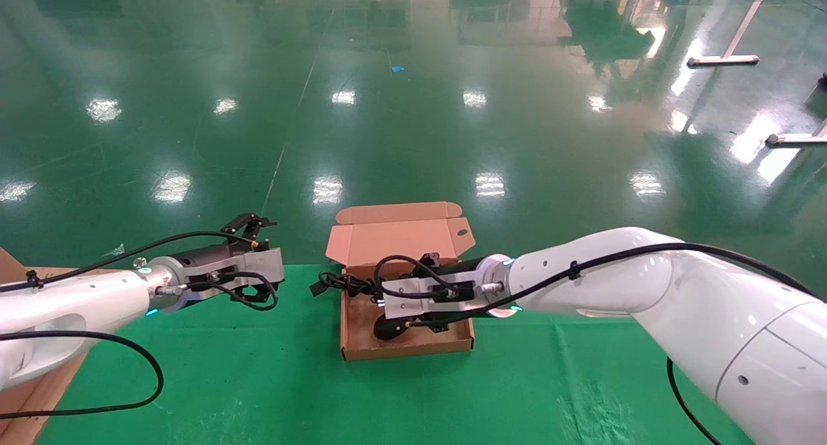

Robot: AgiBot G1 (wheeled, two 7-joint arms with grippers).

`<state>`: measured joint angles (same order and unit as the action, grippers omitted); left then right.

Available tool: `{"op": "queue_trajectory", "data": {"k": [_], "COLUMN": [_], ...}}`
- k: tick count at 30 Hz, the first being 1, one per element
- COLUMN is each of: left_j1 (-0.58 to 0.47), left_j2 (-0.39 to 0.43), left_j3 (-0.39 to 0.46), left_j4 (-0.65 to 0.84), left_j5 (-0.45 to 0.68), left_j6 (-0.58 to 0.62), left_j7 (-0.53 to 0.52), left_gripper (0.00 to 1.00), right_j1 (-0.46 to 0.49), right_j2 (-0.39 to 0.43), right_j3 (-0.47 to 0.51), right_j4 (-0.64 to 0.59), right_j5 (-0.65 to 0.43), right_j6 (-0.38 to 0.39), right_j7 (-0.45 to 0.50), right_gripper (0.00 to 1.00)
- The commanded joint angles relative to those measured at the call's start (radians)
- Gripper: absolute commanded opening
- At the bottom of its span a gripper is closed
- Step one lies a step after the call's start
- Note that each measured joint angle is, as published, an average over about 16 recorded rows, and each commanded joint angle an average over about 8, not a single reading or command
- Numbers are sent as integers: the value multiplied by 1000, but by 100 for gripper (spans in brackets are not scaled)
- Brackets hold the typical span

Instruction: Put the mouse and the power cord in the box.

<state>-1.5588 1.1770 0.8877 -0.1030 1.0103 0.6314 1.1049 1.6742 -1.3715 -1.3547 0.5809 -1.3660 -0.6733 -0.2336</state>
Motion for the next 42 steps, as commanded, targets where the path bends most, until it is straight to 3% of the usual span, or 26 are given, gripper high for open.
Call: {"op": "queue_trajectory", "data": {"k": [1,14,42], "left_j1": [0,20,244], "left_j2": [0,-23,-285], "left_j3": [-1,-24,-306], "left_j4": [1,-52,-597], "left_j5": [-1,-9,-140], "left_j6": [1,35,435], "left_j7": [0,-56,-652], "left_gripper": [100,100,100], "right_j1": [-1,-40,-319], "right_j2": [0,51,405], "right_j3": [-2,80,576], "right_j4": [-2,49,375], "right_j5": [1,41,337], "right_j6": [2,-59,-440], "right_j7": [0,29,224], "right_gripper": [100,100,100]}}
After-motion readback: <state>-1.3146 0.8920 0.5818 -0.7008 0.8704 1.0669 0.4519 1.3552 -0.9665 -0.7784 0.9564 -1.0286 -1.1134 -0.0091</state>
